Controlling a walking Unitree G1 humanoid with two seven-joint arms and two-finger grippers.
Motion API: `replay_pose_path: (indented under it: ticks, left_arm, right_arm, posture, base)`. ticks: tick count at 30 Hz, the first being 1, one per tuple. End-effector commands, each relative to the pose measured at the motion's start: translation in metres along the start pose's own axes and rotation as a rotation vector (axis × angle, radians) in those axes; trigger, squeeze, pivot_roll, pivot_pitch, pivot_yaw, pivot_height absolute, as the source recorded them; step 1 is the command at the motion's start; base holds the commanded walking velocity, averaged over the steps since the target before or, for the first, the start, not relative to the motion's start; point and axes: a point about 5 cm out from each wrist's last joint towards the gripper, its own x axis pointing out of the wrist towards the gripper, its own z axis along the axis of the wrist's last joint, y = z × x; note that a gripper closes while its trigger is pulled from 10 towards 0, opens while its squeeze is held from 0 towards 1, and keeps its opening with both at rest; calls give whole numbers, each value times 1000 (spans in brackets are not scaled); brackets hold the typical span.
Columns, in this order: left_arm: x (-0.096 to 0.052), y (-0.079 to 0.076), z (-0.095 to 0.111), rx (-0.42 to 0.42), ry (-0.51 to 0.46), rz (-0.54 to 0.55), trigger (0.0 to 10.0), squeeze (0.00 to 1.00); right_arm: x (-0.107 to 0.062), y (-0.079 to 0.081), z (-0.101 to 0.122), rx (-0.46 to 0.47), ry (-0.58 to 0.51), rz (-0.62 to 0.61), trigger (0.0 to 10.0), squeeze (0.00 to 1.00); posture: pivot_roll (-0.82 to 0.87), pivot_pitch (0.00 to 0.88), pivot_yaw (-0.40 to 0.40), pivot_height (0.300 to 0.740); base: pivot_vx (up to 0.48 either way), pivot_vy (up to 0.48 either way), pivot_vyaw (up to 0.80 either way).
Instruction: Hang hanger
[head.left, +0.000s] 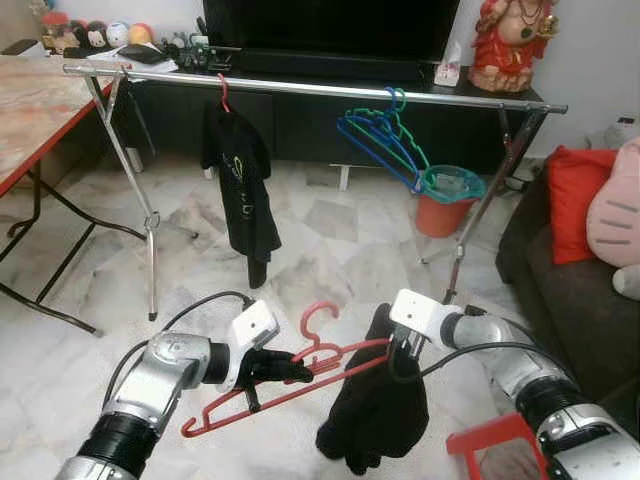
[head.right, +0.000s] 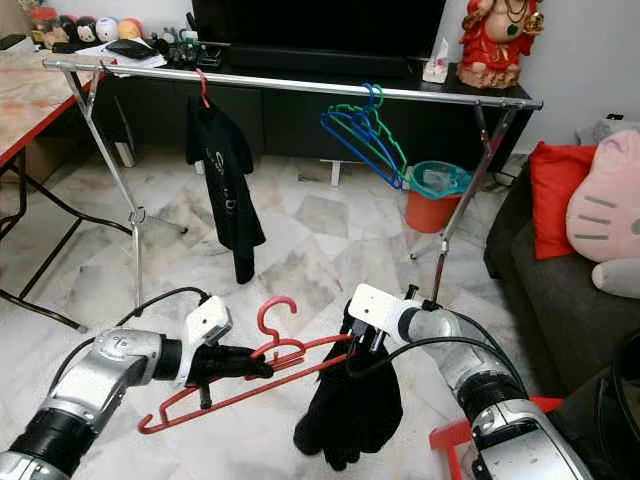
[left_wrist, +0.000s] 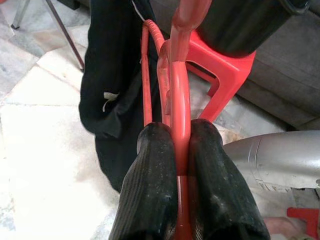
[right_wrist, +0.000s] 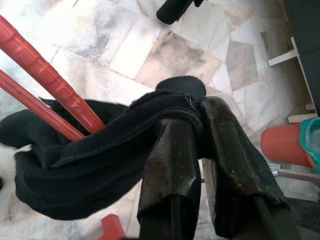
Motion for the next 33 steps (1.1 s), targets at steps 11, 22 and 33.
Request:
replay_pose_path:
  ticks: [11,22,33]
  left_arm:
    - [11,4,-2,32,33,68,10000,0]
    - [32,13,8,47,-35,245,10000,0]
    - [37,28,35,71,-186,410,10000,0]
  right_arm:
    - [0,-4,13,-26,-41,-5,10000,0]
    - [7,14,45,-48,-143,72,10000,0]
    - [8,34,77,-66,-204,135,10000,0]
  posture:
    - [-14,0,-45,740]
    - [-15,0,-49,740]
    - [-20,0,-41,740]
  base:
    - [0,0,0]
    - [0,0,0]
    - [0,0,0]
